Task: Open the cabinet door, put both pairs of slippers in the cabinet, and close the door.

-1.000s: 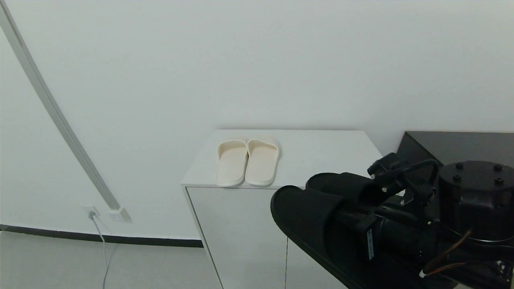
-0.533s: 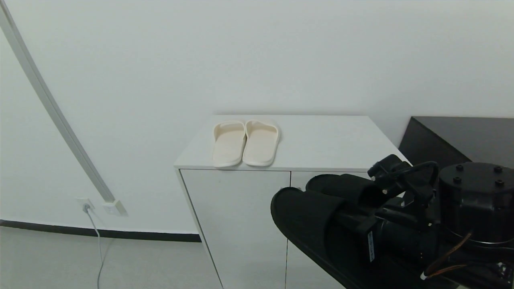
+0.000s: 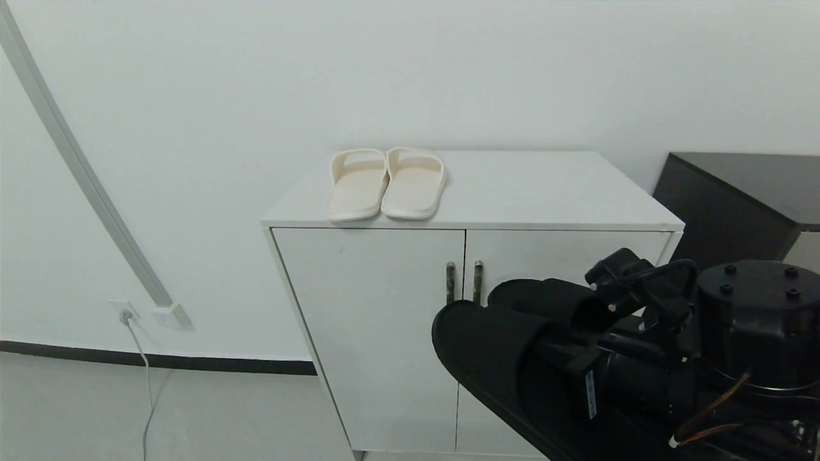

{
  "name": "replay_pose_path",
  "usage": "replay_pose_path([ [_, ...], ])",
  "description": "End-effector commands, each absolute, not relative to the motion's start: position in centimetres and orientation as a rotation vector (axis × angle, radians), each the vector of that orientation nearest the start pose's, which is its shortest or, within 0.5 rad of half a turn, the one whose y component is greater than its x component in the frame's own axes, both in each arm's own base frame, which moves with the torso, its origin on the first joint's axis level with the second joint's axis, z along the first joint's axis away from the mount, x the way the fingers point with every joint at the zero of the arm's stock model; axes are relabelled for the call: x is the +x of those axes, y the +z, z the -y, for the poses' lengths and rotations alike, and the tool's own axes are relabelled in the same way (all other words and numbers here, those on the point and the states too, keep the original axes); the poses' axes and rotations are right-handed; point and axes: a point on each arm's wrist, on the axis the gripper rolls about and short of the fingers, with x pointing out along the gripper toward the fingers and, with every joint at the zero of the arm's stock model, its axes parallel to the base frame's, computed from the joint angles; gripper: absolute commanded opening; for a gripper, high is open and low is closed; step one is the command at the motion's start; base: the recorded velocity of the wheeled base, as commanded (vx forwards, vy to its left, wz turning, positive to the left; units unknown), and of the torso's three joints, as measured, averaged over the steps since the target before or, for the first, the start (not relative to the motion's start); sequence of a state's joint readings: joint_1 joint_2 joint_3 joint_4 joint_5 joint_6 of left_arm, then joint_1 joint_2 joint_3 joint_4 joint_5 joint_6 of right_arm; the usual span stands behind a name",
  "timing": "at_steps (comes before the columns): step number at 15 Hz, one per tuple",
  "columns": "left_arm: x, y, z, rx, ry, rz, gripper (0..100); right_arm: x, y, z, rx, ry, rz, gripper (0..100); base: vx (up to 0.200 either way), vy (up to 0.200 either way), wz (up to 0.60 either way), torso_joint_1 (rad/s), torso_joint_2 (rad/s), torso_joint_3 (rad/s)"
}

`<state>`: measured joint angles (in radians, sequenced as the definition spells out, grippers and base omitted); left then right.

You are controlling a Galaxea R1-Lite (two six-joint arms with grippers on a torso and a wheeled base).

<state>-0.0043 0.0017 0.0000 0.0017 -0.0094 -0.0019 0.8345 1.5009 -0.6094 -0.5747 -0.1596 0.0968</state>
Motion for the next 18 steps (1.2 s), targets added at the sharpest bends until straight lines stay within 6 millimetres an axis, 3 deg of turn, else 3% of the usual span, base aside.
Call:
replay_pose_path([
  [1,-2.27,7.54,0.01,-0.002,-0.014,-0.003,100,16.76,17.75,-17.96,-0.064,0.654,-0.320,0,0.000,0.000,0.00,-0.163,0.49,0.325],
  [15,-2.27,7.54,0.01,0.011,-0.015,-0.003,100,16.47,17.64,-17.97,-0.079,0.665,-0.319,0,0.000,0.000,0.00,-0.095,0.46,0.362],
  [18,-2.27,7.52,0.01,0.011,-0.015,-0.005,100,16.49,17.51,-17.99,-0.082,0.664,-0.324,0,0.000,0.000,0.00,-0.001,0.09,0.079],
])
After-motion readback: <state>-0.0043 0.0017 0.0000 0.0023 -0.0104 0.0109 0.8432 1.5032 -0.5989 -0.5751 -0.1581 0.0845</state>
